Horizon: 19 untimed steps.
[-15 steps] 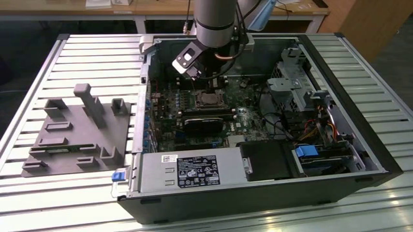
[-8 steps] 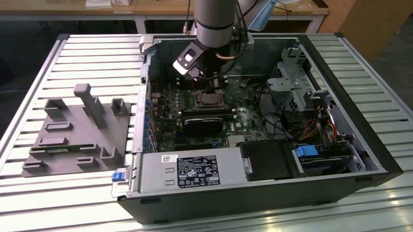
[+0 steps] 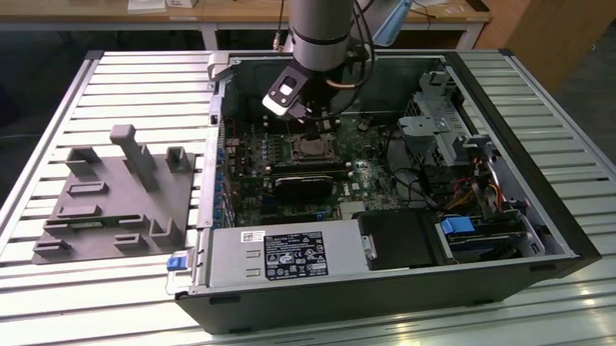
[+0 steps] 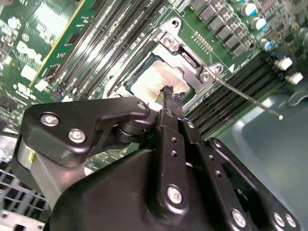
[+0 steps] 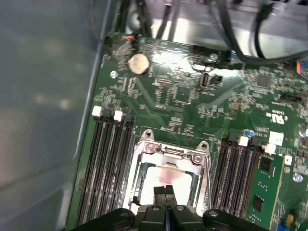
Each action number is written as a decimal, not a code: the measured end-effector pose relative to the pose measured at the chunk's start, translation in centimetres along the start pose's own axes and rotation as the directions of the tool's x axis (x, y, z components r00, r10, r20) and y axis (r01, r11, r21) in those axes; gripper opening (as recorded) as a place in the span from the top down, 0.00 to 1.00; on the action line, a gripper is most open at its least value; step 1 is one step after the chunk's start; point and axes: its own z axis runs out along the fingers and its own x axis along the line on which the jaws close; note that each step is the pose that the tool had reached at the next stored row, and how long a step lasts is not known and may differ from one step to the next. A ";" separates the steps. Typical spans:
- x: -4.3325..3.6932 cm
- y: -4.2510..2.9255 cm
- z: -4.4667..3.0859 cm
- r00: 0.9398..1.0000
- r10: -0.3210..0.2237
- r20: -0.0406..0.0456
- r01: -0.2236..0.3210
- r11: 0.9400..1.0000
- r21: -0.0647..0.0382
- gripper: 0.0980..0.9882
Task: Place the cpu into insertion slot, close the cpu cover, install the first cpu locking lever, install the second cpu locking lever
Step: 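Close the cpu cover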
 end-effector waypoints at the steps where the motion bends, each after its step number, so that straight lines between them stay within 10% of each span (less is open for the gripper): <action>1: 0.00 0.00 0.00 1.000 -0.018 0.000 0.018 1.000 0.001 1.00; 10: 0.00 0.00 0.02 0.984 -0.179 -0.002 0.179 0.984 0.013 1.00; 19: 0.00 0.00 0.04 0.943 -0.333 -0.004 0.333 0.943 0.025 1.00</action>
